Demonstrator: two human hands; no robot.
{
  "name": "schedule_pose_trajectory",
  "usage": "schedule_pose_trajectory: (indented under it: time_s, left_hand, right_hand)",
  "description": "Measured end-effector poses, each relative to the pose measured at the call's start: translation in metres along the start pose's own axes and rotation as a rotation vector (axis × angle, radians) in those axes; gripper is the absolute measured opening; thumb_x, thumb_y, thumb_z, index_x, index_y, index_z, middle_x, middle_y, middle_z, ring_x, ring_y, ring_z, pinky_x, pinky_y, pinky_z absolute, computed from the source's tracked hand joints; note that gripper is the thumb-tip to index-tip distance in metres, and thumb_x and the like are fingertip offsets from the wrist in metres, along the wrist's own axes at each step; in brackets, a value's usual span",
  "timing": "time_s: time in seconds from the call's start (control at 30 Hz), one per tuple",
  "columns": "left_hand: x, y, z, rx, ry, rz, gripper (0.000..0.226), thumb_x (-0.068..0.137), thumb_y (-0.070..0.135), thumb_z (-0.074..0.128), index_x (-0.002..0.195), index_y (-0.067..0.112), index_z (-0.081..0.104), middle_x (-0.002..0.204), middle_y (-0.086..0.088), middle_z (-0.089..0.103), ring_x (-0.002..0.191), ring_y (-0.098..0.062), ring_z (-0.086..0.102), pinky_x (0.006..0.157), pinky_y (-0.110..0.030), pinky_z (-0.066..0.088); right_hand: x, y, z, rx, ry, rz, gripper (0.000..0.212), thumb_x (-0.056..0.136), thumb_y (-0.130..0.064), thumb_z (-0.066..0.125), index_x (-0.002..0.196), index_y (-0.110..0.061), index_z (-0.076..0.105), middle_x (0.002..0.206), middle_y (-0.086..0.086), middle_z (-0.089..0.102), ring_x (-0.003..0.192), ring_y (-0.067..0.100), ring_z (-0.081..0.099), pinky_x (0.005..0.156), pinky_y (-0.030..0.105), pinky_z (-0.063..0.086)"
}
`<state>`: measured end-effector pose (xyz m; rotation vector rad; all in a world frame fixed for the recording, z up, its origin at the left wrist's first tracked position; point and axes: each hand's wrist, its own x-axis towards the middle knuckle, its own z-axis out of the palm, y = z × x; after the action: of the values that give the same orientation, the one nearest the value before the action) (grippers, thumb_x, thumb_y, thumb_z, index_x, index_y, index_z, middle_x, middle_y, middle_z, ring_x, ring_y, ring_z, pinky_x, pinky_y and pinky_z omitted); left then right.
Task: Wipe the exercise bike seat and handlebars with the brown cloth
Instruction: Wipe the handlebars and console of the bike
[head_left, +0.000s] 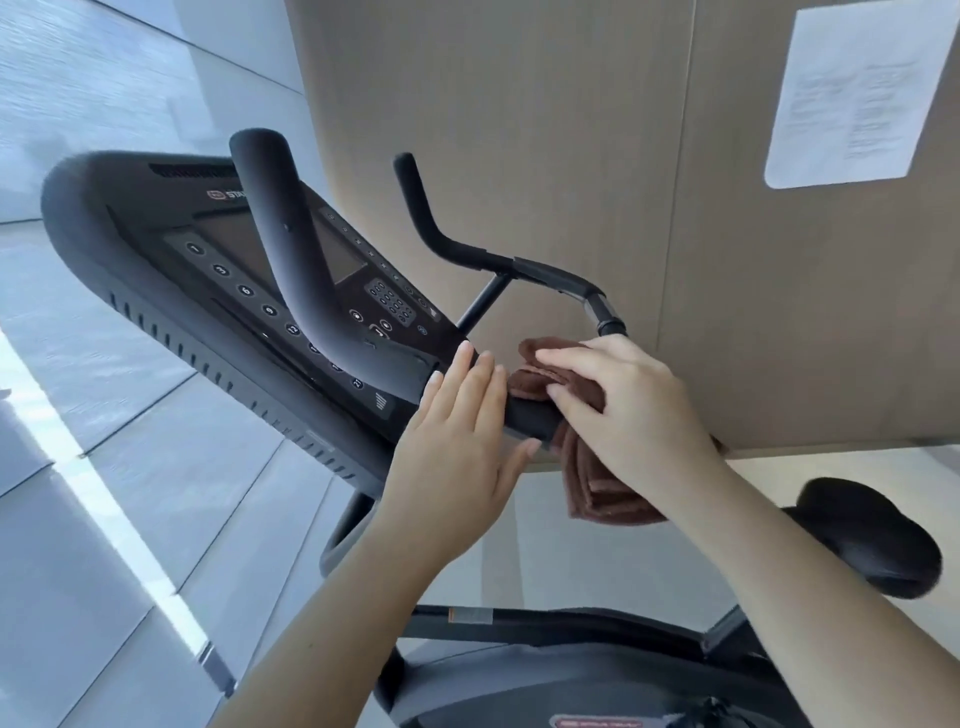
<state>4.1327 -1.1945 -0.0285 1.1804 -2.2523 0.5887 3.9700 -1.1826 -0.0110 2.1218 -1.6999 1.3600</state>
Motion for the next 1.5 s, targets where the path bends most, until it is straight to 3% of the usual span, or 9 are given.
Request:
schedule_pose_trajectory:
  time_s: [0.27, 0.5, 0.63, 0.83, 1.07, 1.13, 1.2, 1.3, 1.5]
  left_hand:
    - [0.003, 0.004, -0.003, -0.001, 0.006, -0.046, 0.061, 0.090, 0.044, 0.036, 0.122, -0.006, 0.053, 0.125, -0.019, 0.057, 0.126, -0.036, 0.042, 0.103, -0.048, 0.028]
    - [0.006, 0.013, -0.004, -0.019, -0.048, -0.103, 0.066, 0.087, 0.049, 0.041, 0.123, -0.005, 0.053, 0.129, -0.018, 0.054, 0.130, -0.036, 0.037, 0.105, -0.048, 0.024]
    - [0.007, 0.016, -0.004, 0.008, -0.059, -0.122, 0.067, 0.086, 0.047, 0.035, 0.122, -0.006, 0.053, 0.129, -0.018, 0.054, 0.129, -0.036, 0.037, 0.104, -0.046, 0.020]
    - [0.008, 0.024, -0.005, 0.035, -0.086, -0.163, 0.081, 0.080, 0.060, 0.035, 0.125, -0.005, 0.050, 0.134, -0.016, 0.049, 0.133, -0.034, 0.032, 0.107, -0.044, 0.019]
    - [0.011, 0.036, -0.004, 0.052, -0.113, -0.193, 0.092, 0.078, 0.068, 0.033, 0.132, -0.005, 0.042, 0.141, -0.018, 0.041, 0.135, -0.033, 0.026, 0.108, -0.045, 0.016]
    - [0.012, 0.040, -0.003, 0.048, -0.118, -0.174, 0.093, 0.078, 0.069, 0.033, 0.134, -0.005, 0.039, 0.143, -0.018, 0.037, 0.136, -0.033, 0.023, 0.108, -0.047, 0.014]
    - [0.012, 0.043, -0.001, 0.050, -0.123, -0.175, 0.095, 0.077, 0.070, 0.032, 0.136, -0.005, 0.036, 0.145, -0.017, 0.033, 0.137, -0.032, 0.020, 0.109, -0.046, 0.013]
    - [0.012, 0.044, 0.001, 0.043, -0.120, -0.188, 0.094, 0.078, 0.069, 0.032, 0.138, -0.003, 0.032, 0.148, -0.014, 0.028, 0.139, -0.030, 0.016, 0.109, -0.046, 0.013]
    - [0.012, 0.045, -0.001, 0.035, -0.121, -0.194, 0.094, 0.078, 0.072, 0.027, 0.141, 0.001, 0.028, 0.151, -0.008, 0.021, 0.140, -0.026, 0.010, 0.110, -0.045, 0.011]
  right_hand:
    - [-0.012, 0.034, -0.020, 0.042, -0.076, -0.034, 0.028, 0.084, -0.022, 0.060, 0.111, -0.030, 0.064, 0.108, -0.003, 0.060, 0.099, 0.019, 0.057, 0.083, 0.032, 0.046]
    - [-0.002, 0.047, -0.025, 0.116, -0.107, -0.008, 0.028, 0.083, -0.019, 0.064, 0.109, -0.027, 0.066, 0.111, -0.001, 0.061, 0.102, 0.017, 0.057, 0.088, 0.020, 0.038]
    - [0.015, 0.018, -0.009, 0.126, -0.155, -0.117, 0.029, 0.085, -0.025, 0.060, 0.113, -0.032, 0.063, 0.111, -0.002, 0.060, 0.100, 0.017, 0.057, 0.086, 0.025, 0.041]
    - [-0.010, 0.058, -0.027, 0.196, -0.164, -0.211, 0.030, 0.085, -0.022, 0.061, 0.114, -0.030, 0.062, 0.113, -0.004, 0.058, 0.102, 0.020, 0.056, 0.086, 0.034, 0.048]
    - [0.035, 0.049, -0.010, 0.148, -0.274, -0.187, 0.031, 0.088, -0.031, 0.056, 0.118, -0.035, 0.059, 0.114, -0.003, 0.059, 0.103, 0.015, 0.056, 0.082, 0.020, 0.039]
    - [0.032, 0.056, -0.013, 0.180, -0.311, -0.208, 0.032, 0.088, -0.032, 0.055, 0.119, -0.037, 0.057, 0.115, -0.005, 0.058, 0.105, 0.015, 0.054, 0.087, 0.023, 0.041]
    - [0.016, 0.068, -0.019, 0.208, -0.269, -0.258, 0.032, 0.087, -0.032, 0.057, 0.119, -0.036, 0.058, 0.116, -0.005, 0.058, 0.105, 0.018, 0.054, 0.088, 0.030, 0.046]
    - [-0.003, 0.084, -0.024, 0.246, -0.159, -0.312, 0.030, 0.084, -0.033, 0.058, 0.114, -0.031, 0.062, 0.114, -0.005, 0.060, 0.103, 0.018, 0.056, 0.086, 0.023, 0.043]
    - [0.043, 0.099, -0.013, 0.265, -0.265, -0.136, 0.027, 0.082, -0.025, 0.065, 0.109, -0.030, 0.066, 0.108, -0.004, 0.064, 0.101, 0.017, 0.058, 0.090, 0.030, 0.045]
